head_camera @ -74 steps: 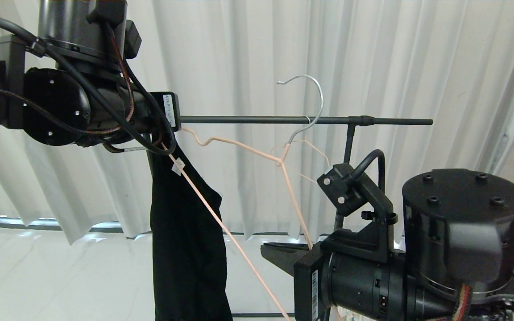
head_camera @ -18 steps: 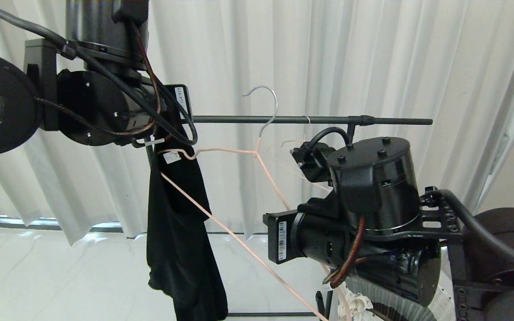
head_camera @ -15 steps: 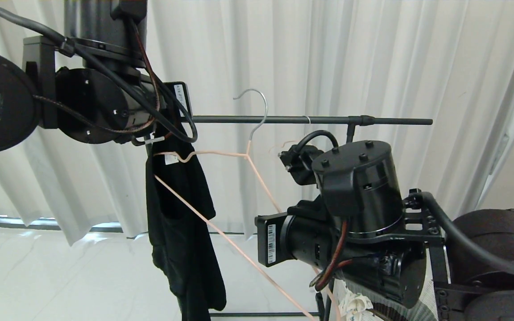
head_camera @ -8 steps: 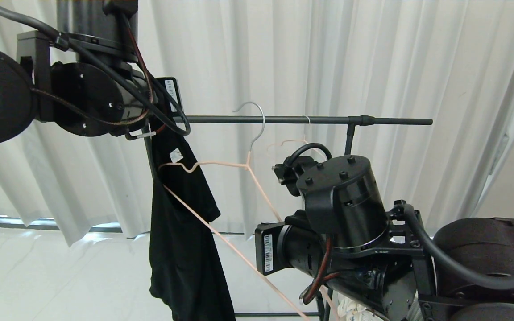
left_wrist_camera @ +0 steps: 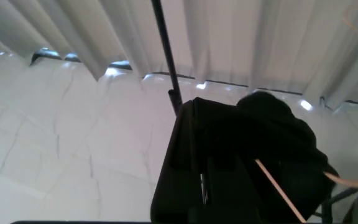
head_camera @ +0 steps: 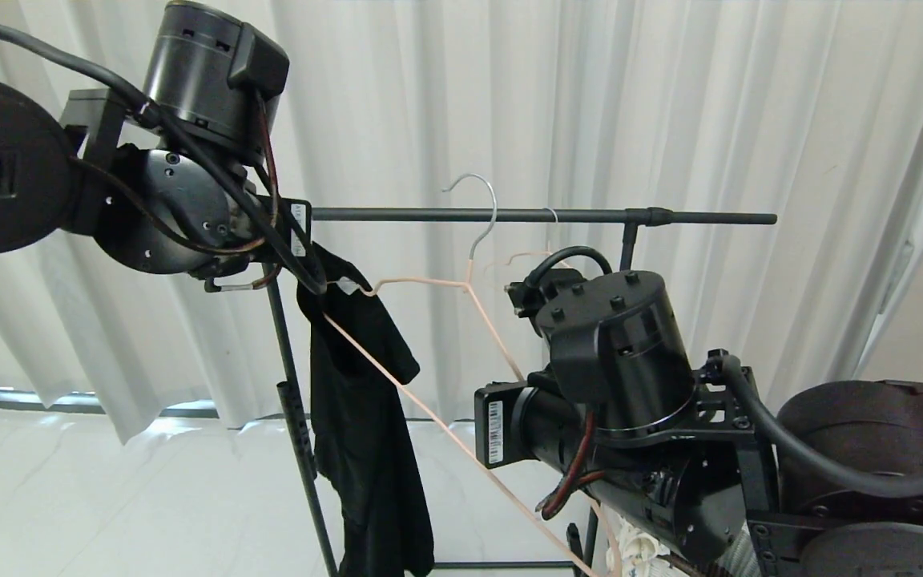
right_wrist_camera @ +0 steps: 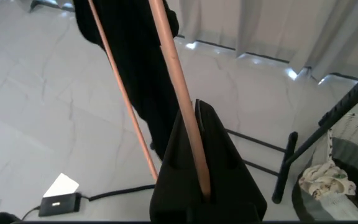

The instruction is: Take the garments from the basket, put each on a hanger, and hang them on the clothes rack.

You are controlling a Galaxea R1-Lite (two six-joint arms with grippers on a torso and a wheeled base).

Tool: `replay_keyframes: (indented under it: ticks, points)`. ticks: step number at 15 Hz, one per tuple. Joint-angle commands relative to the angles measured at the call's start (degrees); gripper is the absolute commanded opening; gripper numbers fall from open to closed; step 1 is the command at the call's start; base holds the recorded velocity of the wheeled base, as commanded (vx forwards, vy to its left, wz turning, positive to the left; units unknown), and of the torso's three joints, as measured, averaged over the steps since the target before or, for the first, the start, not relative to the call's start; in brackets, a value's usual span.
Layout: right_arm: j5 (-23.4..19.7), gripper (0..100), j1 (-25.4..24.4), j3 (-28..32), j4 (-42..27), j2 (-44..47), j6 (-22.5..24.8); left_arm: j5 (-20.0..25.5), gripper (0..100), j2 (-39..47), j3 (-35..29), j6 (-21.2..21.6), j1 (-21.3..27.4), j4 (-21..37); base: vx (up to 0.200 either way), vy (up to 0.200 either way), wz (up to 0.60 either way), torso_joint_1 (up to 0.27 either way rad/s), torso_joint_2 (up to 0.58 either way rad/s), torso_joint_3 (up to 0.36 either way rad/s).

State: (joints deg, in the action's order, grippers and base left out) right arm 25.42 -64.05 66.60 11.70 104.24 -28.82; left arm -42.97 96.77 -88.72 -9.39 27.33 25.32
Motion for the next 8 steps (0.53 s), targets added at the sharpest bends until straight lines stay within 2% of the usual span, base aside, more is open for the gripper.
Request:
replay_keyframes:
  ticks: [1, 3, 4, 5, 6, 7, 8]
  points:
    - [0.2, 0, 0.0, -1.4, -3.4, -2.7, 0.4, -4.2, 0, 4.8, -4.4, -0.1, -2.5, 0.0, 0.0, 0.0, 0.0, 0.0, 0.0, 0.0]
    - [0.2, 0, 0.1, -3.8, -4.1, -5.0, 0.4, -4.3, 0, 6.1, -7.3, 0.8, -3.8, 0.5, 0.0, 0.0, 0.0, 0.0, 0.0, 0.0]
    - [0.2, 0, 0.2, -5.0, -4.3, -6.4, 0.5, -3.7, 0, 5.6, -6.9, 3.0, -4.5, 1.3, 0.0, 0.0, 0.0, 0.0, 0.0, 0.0]
    - [0.2, 0, 0.2, -6.4, -4.3, -7.6, 0.6, -1.8, 0, 5.4, -6.8, 5.2, -5.8, 1.8, 0.0, 0.0, 0.0, 0.0, 0.0, 0.0]
    - [-0.1, 0, 0.2, -7.8, -4.1, -9.1, 0.5, 3.2, 0, 4.1, -6.8, 10.0, -7.5, 2.1, 0.0, 0.0, 0.0, 0.0, 0.0, 0.0]
    - [-0.3, 0, -0.1, -8.3, -3.9, -10.3, 0.3, 6.2, 0, 3.3, -6.6, 14.2, -8.9, 2.6, 0.0, 0.0, 0.0, 0.0, 0.0, 0.0]
    - [-0.3, 0, -0.1, -8.3, -3.9, -10.3, 0.3, 6.2, 0, 3.3, -6.6, 14.2, -8.9, 2.6, 0.0, 0.0, 0.0, 0.0, 0.0, 0.0]
